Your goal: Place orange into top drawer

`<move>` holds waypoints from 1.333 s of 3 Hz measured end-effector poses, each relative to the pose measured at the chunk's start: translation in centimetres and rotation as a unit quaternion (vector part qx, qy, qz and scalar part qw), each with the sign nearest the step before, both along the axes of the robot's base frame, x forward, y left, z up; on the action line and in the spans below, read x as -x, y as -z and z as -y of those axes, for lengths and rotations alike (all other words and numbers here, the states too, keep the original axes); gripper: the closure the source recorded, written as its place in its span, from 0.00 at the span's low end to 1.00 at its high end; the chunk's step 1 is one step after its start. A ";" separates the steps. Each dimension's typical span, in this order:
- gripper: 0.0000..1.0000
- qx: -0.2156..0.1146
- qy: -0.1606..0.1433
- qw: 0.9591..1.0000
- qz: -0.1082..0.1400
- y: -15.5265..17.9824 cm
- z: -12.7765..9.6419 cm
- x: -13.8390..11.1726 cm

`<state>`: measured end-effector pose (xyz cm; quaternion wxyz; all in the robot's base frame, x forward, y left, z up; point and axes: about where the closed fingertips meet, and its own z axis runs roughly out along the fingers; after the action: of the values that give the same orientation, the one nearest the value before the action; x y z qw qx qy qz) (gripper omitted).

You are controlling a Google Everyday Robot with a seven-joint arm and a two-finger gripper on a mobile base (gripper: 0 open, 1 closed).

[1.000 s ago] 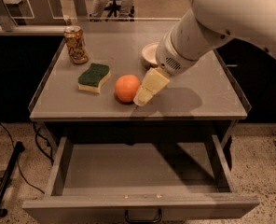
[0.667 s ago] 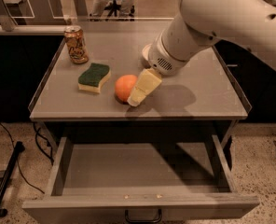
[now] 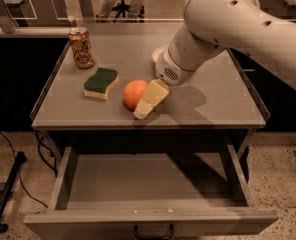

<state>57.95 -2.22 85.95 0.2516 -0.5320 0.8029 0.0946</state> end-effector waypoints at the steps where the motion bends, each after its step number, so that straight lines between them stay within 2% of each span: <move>1: 0.00 -0.009 -0.003 1.000 -0.015 0.5 -0.6 0.2; 3: 0.00 -0.035 -0.022 0.999 -0.015 -0.2 -1.8 0.7; 4: 0.00 -0.053 -0.040 0.998 -0.003 0.3 -3.6 0.0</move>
Offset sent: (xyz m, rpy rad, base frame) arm -0.0055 0.0153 0.0020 0.0750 0.0443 0.0330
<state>57.93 1.40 85.62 0.2734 -0.5493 0.7755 0.1487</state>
